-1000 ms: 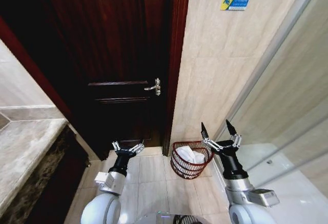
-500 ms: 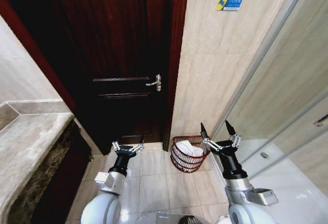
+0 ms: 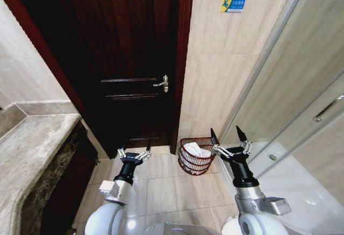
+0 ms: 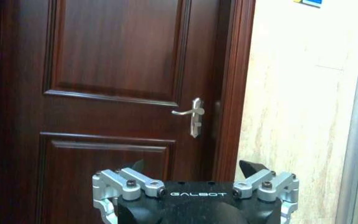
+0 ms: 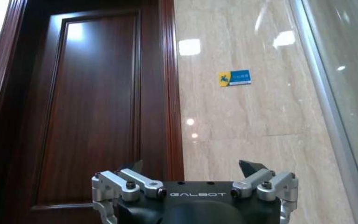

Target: Discard the used towel into the hamper.

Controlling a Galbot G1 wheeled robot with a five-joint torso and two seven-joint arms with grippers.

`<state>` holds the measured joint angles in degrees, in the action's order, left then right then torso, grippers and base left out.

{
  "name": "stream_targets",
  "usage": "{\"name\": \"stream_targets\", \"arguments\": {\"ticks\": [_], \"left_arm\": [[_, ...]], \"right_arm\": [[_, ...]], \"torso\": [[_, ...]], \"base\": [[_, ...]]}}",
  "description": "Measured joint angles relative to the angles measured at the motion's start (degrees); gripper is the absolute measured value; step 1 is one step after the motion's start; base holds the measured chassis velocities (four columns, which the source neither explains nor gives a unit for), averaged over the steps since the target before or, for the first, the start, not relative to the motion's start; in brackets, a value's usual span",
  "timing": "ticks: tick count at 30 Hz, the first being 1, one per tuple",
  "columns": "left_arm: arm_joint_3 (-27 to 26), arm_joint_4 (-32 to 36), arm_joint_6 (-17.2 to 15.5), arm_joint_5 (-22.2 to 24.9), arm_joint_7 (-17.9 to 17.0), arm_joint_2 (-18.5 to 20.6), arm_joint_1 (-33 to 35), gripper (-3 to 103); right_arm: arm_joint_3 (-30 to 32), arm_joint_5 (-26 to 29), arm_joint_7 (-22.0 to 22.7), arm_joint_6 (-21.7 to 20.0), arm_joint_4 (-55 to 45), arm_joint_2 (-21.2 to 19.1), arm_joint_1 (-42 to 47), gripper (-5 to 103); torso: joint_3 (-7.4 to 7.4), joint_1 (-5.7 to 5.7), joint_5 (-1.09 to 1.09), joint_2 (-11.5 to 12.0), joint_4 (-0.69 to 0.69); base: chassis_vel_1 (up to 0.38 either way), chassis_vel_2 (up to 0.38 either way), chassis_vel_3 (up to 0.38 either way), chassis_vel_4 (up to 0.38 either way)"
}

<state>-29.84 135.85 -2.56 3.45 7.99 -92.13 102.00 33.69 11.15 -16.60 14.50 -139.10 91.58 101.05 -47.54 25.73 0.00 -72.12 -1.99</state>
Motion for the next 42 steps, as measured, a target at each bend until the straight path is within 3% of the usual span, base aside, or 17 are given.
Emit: {"name": "stream_targets", "arguments": {"ticks": [42], "left_arm": [[0.0,0.0,0.0,0.0,0.0,0.0,0.0,100]], "right_arm": [[-0.3,0.7,-2.8,0.7,-0.1,0.3,0.3,100]], "torso": [[0.01,-0.02,0.0,0.0,0.0]], "base": [[-0.083,-0.086,-0.088,-0.09]]}}
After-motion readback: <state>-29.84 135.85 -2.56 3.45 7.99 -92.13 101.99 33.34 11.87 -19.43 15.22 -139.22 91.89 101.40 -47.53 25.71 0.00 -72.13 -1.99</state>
